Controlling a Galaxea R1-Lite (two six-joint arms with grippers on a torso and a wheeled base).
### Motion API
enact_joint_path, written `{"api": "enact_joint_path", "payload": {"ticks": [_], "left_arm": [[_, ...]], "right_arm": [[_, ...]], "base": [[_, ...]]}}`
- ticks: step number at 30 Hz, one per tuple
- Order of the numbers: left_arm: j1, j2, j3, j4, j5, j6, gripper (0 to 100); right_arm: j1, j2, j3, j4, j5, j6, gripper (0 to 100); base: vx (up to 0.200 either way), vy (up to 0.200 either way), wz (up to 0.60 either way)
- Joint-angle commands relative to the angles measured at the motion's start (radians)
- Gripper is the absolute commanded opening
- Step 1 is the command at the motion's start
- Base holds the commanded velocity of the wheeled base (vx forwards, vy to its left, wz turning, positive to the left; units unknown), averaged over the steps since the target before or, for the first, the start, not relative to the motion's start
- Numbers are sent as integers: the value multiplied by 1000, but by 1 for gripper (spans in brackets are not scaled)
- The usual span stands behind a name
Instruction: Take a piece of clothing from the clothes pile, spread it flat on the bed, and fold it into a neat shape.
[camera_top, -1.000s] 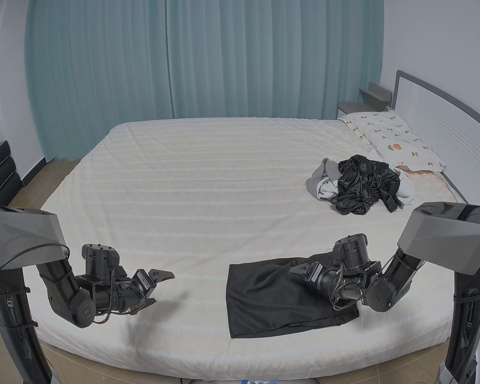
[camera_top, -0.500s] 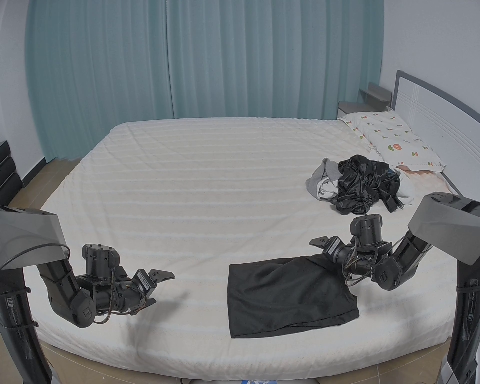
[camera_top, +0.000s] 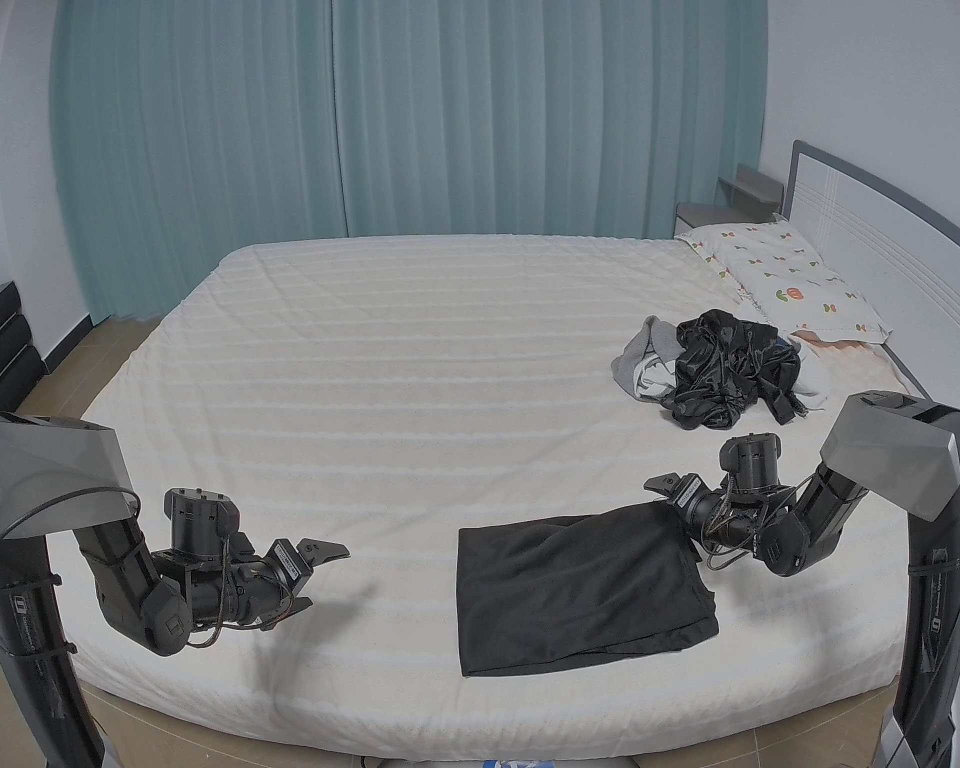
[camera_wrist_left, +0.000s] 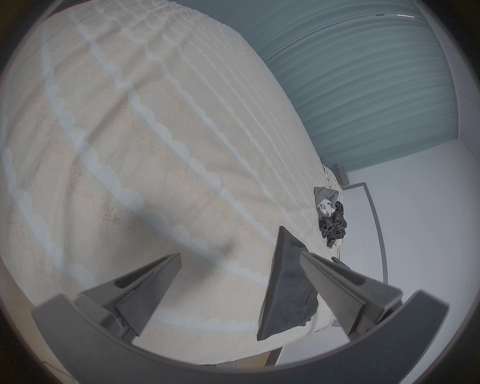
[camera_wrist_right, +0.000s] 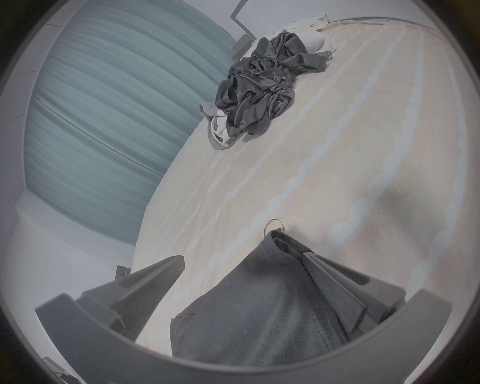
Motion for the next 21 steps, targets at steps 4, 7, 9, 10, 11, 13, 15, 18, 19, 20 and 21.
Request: {"api": "enact_joint_path", "payload": {"ticks": [4, 7, 9, 10, 11, 13, 15, 18, 19, 20, 21], "left_arm": [[0, 1, 0, 0, 0, 0, 100], [0, 1, 0, 0, 0, 0, 100], [0, 1, 0, 0, 0, 0, 100], [0, 1, 0, 0, 0, 0, 100], [0, 1, 0, 0, 0, 0, 100], [0, 2, 0, 0, 0, 0, 100], [0, 2, 0, 0, 0, 0, 100], [0, 1, 0, 0, 0, 0, 100], [0, 1, 0, 0, 0, 0, 100], [0, 2, 0, 0, 0, 0, 100], [0, 2, 0, 0, 0, 0, 100]], "right_arm": [[-19, 3, -2, -7, 0, -91, 100], [-26, 15, -16, -11, 3, -138, 100], [-28, 30, -22, -11, 12, -153, 100], [-28, 41, -28, -11, 20, -163, 100], [-28, 50, -34, -11, 23, -170, 100], [-29, 72, -46, -13, 26, -183, 100], [-34, 81, -62, -23, 28, -181, 0], [-48, 78, -60, -34, 29, -178, 0], [-51, 78, -58, -34, 29, -176, 0], [-57, 73, -54, -34, 29, -172, 0], [-58, 73, -52, -36, 29, -172, 0]], "base": [[0, 0, 0], [0, 0, 0], [0, 0, 0], [0, 0, 0], [0, 0, 0], [0, 0, 0], [0, 0, 0], [0, 0, 0], [0, 0, 0], [0, 0, 0], [0, 0, 0]]}}
